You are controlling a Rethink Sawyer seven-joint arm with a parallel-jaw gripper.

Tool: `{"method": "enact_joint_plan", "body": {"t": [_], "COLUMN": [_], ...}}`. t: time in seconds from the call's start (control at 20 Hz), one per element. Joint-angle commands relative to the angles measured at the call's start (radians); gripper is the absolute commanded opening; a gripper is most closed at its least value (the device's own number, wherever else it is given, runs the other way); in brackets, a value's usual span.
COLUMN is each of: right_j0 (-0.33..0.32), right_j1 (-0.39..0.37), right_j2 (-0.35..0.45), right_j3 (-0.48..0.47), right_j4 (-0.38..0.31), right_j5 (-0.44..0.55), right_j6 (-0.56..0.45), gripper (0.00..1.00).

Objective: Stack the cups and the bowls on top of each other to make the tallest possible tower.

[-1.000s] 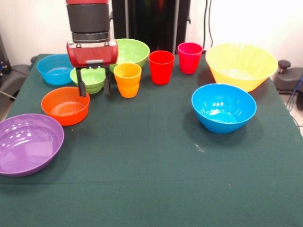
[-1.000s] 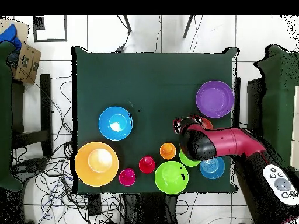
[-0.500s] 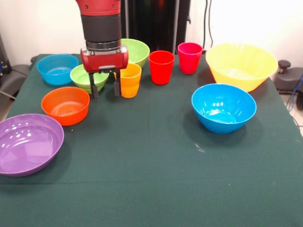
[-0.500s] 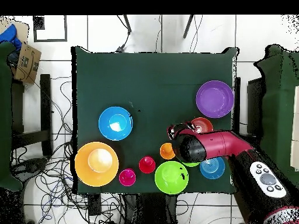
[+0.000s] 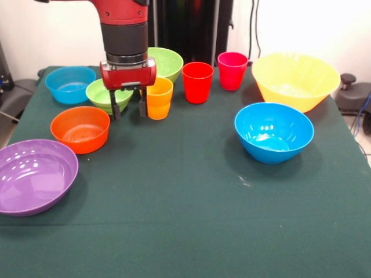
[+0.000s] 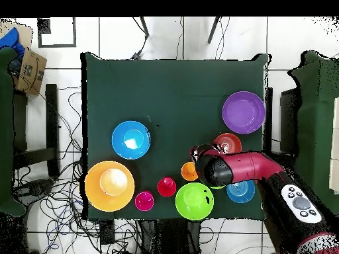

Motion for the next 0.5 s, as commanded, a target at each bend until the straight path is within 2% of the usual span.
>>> {"method": "enact_joint_plan", "body": {"t": [0.05, 0.35, 0.5], "right_j0": [-0.024, 0.007, 0.02], "right_j1": [0.052, -0.014, -0.048], "right_j2": [0.106, 0.168, 0.174], "right_j3": [-0.035, -0.029, -0.016], "right_j4": [0.053, 0.138, 0.14], "right_j5": [0.204, 0.332, 0.335], "right_j6": [-0.155, -0.157, -0.133], "gripper": [1.0, 1.0, 1.0]}}
